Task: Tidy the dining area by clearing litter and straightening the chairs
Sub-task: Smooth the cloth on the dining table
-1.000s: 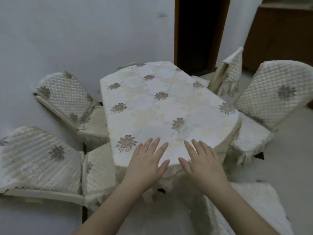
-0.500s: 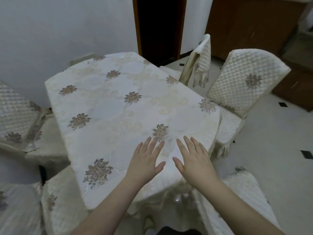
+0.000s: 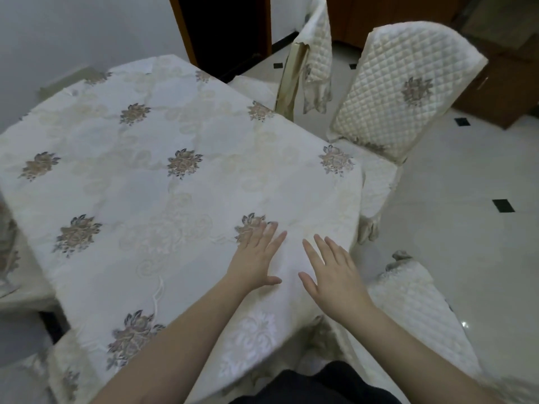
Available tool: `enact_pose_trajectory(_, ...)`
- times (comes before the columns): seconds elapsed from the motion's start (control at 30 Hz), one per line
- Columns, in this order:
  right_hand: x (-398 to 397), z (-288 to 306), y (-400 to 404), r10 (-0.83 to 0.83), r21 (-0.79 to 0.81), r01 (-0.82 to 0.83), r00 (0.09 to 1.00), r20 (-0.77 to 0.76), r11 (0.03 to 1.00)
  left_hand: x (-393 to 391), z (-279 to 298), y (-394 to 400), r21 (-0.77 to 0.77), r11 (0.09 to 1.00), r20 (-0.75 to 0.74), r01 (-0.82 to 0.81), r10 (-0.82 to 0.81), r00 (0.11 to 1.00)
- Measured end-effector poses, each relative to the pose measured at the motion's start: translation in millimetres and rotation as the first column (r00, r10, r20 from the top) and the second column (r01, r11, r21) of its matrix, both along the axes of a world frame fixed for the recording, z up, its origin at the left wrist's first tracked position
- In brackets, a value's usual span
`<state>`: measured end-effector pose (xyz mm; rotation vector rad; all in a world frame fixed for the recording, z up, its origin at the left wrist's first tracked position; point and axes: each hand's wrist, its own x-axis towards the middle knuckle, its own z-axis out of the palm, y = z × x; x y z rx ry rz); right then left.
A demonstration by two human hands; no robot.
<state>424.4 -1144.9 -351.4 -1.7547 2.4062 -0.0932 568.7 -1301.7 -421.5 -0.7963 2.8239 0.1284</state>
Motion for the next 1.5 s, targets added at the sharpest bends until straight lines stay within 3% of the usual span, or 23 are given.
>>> enact_pose_trajectory(0.17, -23, -8, -22, 0.053, 0.02, -0.055, 0.997, 0.064, 0.998, -19, -23, -13, 0.01, 1.0, 0.043, -0.02, 0.019, 0.999)
enact_pose_trajectory(0.47, -41, -29, -43, 0.177, 0.029, -0.181, 0.98, 0.088, 0.983, -22, -48, -5, 0.112, 0.986, -0.075, -0.124, 0.133, 0.988)
enact_pose_trajectory(0.7, -50, -38, -46, 0.225, 0.049, -0.229, 0.972, 0.073, 0.972, -21, -64, 17, -0.053, 0.99, -0.346, -0.134, 0.108, 0.932)
enact_pose_trajectory(0.83, -55, -40, -47, 0.235, 0.064, -0.24, 0.969, 0.073, 0.969, -18, -67, 19, -0.128, 0.986, -0.377, -0.107, 0.051, 0.925)
enact_pose_trajectory(1.13, -60, -41, -49, 0.216, 0.058, -0.223, 0.971, 0.099, 0.973, -18, -48, 19, -0.029, 0.974, -0.437, -0.224, 0.189, 0.879)
enact_pose_trajectory(1.3, -63, -40, -45, 0.208, 0.05, -0.215, 0.972, 0.109, 0.975, -11, -27, 18, 0.039, 0.949, -0.38, -0.314, 0.305, 0.873)
enact_pose_trajectory(1.43, -63, -40, -43, 0.223, 0.056, -0.231, 0.967, 0.124, 0.971, -9, -2, 24, 0.177, 0.824, -0.147, -0.538, 0.563, 0.814)
enact_pose_trajectory(1.5, -62, -39, -44, 0.24, 0.066, -0.25, 0.962, 0.132, 0.966, -8, 6, 26, 0.177, 0.804, -0.117, -0.568, 0.59, 0.799)
